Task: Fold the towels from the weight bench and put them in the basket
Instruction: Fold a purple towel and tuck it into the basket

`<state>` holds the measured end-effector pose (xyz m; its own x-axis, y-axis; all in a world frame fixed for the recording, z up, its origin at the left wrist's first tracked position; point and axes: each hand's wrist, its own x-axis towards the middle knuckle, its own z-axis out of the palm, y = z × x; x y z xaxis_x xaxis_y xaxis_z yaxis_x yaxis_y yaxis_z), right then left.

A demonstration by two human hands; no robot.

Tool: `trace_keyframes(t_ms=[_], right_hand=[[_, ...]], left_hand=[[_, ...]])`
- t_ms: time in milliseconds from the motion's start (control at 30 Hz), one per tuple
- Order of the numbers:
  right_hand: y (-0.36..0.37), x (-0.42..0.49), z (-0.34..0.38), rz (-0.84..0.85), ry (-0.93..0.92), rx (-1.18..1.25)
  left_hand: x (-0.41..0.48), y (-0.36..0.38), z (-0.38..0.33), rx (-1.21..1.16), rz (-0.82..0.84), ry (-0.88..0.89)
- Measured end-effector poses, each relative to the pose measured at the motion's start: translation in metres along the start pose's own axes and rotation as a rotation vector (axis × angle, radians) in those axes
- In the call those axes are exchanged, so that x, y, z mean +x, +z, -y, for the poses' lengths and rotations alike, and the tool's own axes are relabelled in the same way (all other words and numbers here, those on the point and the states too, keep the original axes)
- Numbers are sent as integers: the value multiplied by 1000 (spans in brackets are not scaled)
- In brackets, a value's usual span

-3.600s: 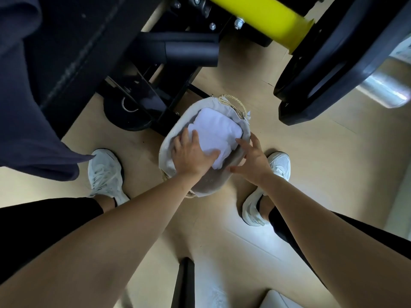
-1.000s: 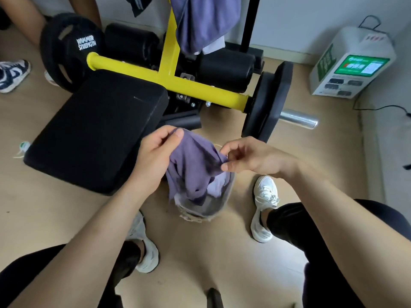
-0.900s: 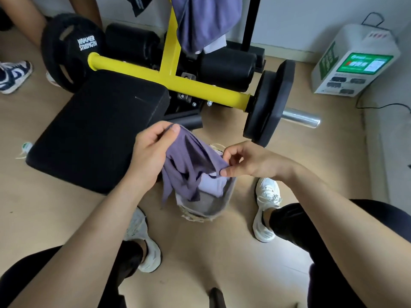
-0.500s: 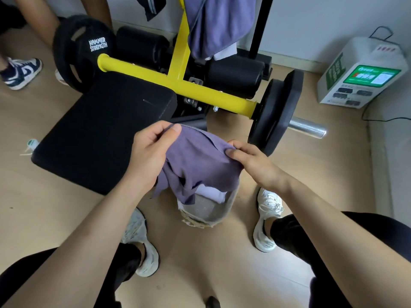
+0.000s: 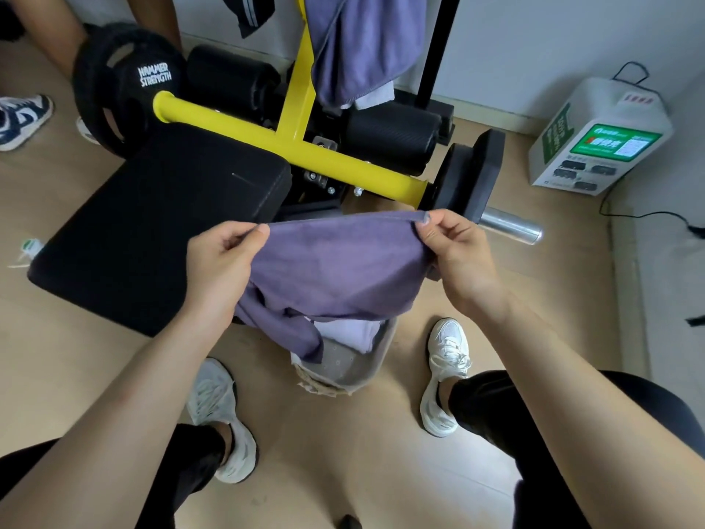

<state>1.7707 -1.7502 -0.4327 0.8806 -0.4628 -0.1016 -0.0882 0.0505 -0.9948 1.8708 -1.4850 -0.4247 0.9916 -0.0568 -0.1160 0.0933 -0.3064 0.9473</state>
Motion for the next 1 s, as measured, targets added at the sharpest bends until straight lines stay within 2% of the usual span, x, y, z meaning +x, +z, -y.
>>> trace_keyframes(t_ms=[67,133,267,467,533,700,833,1000], right_hand=[[-4,3,3,-92,3,26],[-3,2,6,-83,-56,-27],[7,-6,7,146,-208,-255],[25,-21,7,426,-203,-340],[27,-22,7,473,-208,-359],[24,-18,6,396,-172,-382],[22,-21,18,371,-189,-296],[3,-15,32,197,-241,-257]], left_hand=[[-3,4,-2,18,27,8],[-9,10,-5,43,92,30],[-22,25,-12,68,267,110],[-32,38,-13,129,542,258],[-33,37,-13,138,590,281],[-31,31,-6,176,559,237],[-29,28,0,371,509,349],[-25,29,5,438,402,445]])
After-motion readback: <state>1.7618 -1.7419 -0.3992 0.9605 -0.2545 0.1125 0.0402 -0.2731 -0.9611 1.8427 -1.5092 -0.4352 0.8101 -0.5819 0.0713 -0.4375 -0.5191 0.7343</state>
